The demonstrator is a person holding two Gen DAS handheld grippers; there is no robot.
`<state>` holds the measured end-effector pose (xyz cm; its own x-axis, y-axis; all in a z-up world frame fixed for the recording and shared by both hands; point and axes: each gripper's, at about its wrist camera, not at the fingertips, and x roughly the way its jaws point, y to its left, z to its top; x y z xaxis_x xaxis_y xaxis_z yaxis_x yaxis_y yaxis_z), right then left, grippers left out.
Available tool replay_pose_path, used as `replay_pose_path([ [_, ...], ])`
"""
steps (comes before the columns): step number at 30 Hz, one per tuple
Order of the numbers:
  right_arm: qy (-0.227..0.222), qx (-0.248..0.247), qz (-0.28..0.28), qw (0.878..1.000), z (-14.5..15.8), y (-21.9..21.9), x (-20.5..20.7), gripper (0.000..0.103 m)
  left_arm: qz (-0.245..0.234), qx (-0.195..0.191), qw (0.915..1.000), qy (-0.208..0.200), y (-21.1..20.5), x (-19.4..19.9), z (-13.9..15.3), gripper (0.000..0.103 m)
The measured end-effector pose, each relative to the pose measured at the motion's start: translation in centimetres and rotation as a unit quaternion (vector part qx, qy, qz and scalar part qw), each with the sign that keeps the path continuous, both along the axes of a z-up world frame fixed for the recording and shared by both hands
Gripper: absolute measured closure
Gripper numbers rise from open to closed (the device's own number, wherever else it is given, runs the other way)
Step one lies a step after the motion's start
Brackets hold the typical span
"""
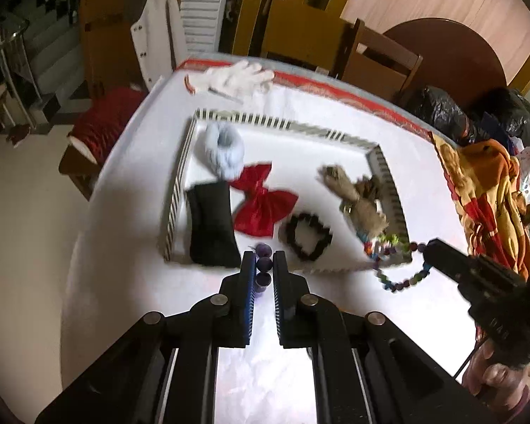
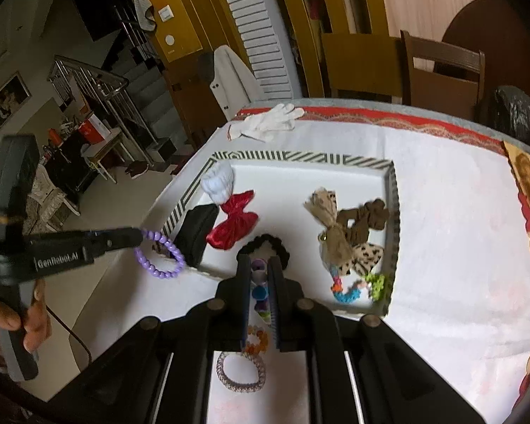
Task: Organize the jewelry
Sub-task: 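Grasp purple bead bracelet with left tool while right tool grasps multicolour bead bracelet, then lower purple bracelet into tray with left tool while right tool drops multicolour bracelet there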
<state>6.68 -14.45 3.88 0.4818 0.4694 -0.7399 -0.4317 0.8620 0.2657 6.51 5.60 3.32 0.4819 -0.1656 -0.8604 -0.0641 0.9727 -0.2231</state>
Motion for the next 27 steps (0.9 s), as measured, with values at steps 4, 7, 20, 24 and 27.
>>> replay_pose_path([
  [4, -0.001, 0.001, -0.008, 1.000, 0.3, -0.3, 0.7, 0.094, -0.011, 0.016, 0.9997, -0.012, -0.9, 1.7, 1.1, 0.081],
  [7, -0.001, 0.001, -0.015, 1.000, 0.3, -0.5, 1.4, 0.094, -0.023, 0.024, 0.9993, -0.016, -1.8, 3.2, 1.4, 0.081],
  [20, 0.037, 0.009, -0.044, 0.998, -2.5, 0.3, 7.4, 0.094, -0.060, 0.020, 0.9979, 0.008, -4.8, 11.6, -1.6, 0.081],
  [24, 0.053, 0.012, -0.045, 0.998, -3.9, 1.7, 9.3, 0.094, -0.066, 0.019, 0.9974, 0.021, -5.2, 14.1, -3.3, 0.081],
  [27, 0.061, 0.016, -0.046, 0.997, -4.6, 2.9, 10.5, 0.094, -0.064, 0.024, 0.9973, 0.024, -5.2, 15.5, -4.3, 0.081],
])
